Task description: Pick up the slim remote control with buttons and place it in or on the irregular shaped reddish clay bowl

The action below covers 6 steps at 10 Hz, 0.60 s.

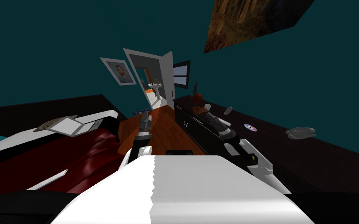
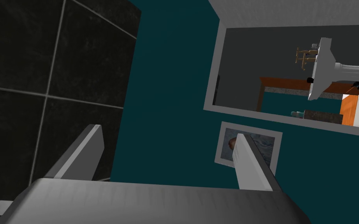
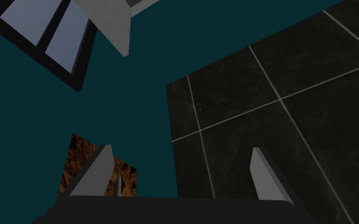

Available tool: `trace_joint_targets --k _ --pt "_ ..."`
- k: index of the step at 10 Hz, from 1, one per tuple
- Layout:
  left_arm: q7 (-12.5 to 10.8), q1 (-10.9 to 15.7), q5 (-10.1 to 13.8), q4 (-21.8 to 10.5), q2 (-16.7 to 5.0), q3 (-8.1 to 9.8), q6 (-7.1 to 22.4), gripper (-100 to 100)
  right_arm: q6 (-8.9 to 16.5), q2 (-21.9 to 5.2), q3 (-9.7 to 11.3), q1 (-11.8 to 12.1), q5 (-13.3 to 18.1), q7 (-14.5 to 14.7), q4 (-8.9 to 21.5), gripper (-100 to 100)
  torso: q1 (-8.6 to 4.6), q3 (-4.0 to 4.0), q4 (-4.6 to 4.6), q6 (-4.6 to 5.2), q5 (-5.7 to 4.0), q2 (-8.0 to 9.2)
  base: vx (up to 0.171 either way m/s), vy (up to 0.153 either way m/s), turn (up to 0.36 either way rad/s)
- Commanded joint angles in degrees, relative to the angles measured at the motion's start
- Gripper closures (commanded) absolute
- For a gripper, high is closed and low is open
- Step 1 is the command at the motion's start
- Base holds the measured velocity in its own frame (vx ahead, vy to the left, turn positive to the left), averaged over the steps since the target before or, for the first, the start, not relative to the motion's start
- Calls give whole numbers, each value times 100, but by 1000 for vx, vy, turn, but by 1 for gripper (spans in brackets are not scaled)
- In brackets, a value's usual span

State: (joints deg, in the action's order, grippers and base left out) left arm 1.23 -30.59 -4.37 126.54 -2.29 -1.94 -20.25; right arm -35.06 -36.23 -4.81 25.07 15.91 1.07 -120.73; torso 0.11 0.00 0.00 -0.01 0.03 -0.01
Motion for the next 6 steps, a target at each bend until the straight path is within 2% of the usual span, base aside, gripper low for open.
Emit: trace_joint_targets --k 1,2,3,4,5,6 --pt "0 0 0 0 0 0 0 0 -37 -224 19 35 51 17 102 -100 0 0 0 0 0 0 8 32 56" --pt "0 -1 0 0 0 1 0 0 -66 -422 39 89 135 12 306 -100 -4 -1 0 4 -1 -1 15 35 110" --pt "0 0 0 0 0 0 0 0 -66 -564 39 89 135 12 306 -100 -4 -2 -1 2 -1 -3 15 24 60" --pt "0 -1 0 0 0 1 0 0 -94 -756 67 150 217 4 523 -100 -7 -2 -1 3 -1 -4 19 29 124" --pt "0 0 0 0 0 0 0 0 -94 -910 67 150 217 4 523 -100 -7 -3 -1 2 -2 -5 16 22 70" --pt "0 -1 0 0 0 1 0 0 -120 -1093 103 218 300 -6 751 -100 -9 -3 -1 3 -1 -5 21 25 117"
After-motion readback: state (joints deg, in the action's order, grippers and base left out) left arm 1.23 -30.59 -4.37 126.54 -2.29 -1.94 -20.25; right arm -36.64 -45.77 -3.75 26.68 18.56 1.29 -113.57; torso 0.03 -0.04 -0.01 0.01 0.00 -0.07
